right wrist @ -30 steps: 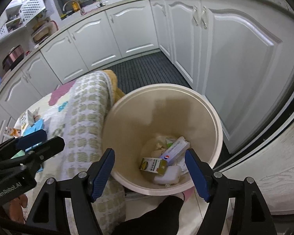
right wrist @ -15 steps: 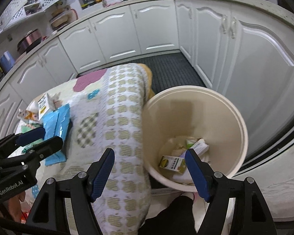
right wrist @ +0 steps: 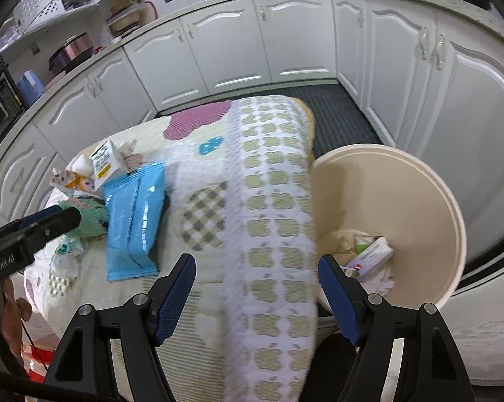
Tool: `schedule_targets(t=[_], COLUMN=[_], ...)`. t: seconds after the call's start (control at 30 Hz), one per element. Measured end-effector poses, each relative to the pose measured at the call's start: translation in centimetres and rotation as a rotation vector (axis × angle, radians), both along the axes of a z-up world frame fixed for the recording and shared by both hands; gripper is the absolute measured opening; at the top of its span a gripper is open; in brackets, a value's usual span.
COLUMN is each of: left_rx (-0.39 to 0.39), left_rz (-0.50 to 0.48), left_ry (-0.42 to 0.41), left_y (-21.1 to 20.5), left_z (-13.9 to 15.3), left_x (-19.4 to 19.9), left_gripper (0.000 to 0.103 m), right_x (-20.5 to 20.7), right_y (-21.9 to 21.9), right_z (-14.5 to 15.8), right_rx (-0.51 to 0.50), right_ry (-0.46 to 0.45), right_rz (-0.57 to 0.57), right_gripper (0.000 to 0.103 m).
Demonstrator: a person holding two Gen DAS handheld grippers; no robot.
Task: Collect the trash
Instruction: 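Move both open grippers back over the table, then grasp the grey printed plastic bag with the left gripper while the right gripper grasps the blue wet-wipe packet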
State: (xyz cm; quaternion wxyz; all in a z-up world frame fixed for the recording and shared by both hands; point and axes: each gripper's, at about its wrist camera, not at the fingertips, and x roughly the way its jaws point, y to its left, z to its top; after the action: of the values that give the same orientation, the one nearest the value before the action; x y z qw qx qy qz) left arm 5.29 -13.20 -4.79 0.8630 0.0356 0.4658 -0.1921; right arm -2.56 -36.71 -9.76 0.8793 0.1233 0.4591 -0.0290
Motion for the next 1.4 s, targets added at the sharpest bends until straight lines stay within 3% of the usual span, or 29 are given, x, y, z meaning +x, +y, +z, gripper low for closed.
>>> schedule_targets(t=[0.2,0.4,0.77,0.87,1.17,1.27,1.33,1.37,1.4], left_rx=[-0.043,-0.108,-0.2,-0.231,-0.252,-0.28,-0.261,-0.246,-0.234], left_rz=[0.079,0.173,0.319,0.315,0.28,0.263,0.249,0.241,0.231], left_ry=[0.017,0.048,0.134,0.177,0.185,0.179,0.157,0.143,0.132], left_y=[4.1,7.8,10.0,9.7,8.3,8.6,8.8,8.7,8.7], left_z=[1.1,2.2,-0.4,-1.5,-3.1,-2.9,-2.3,-1.9,-1.6], left_x=[2.0,5.0,10.0,10.5,10.9,10.9,10.7,10.5,10.4], left_gripper=[0.062,0.071,0.071,0.071,0.07,0.054,0.034,0.03,0.024], right_x=[1.6,2.9,5.2,6.0,8.5,9.1,9.2,9.2,9.2], right_y=[2.4,4.7,7.0,7.3,8.4,8.3,8.2,8.2,8.3], right_z=[-0.2,-0.2,-0.4,-0.7,-2.3,-3.0,-3.1,-3.1,-3.1], right_rx=[0.02,0.025,0.038,0.058,0.085,0.112,0.123,0.118,0.117], right_ry=[0.008,0.007,0.011,0.016,0.05,0.046,0.032,0.02,0.015], right_rz=[0.048,0.091,0.128,0.124,0.13,0.118,0.115,0.116,0.121], right_gripper=[0.073,0.073,0.078,0.079,0.079,0.079,0.078,0.077,0.065])
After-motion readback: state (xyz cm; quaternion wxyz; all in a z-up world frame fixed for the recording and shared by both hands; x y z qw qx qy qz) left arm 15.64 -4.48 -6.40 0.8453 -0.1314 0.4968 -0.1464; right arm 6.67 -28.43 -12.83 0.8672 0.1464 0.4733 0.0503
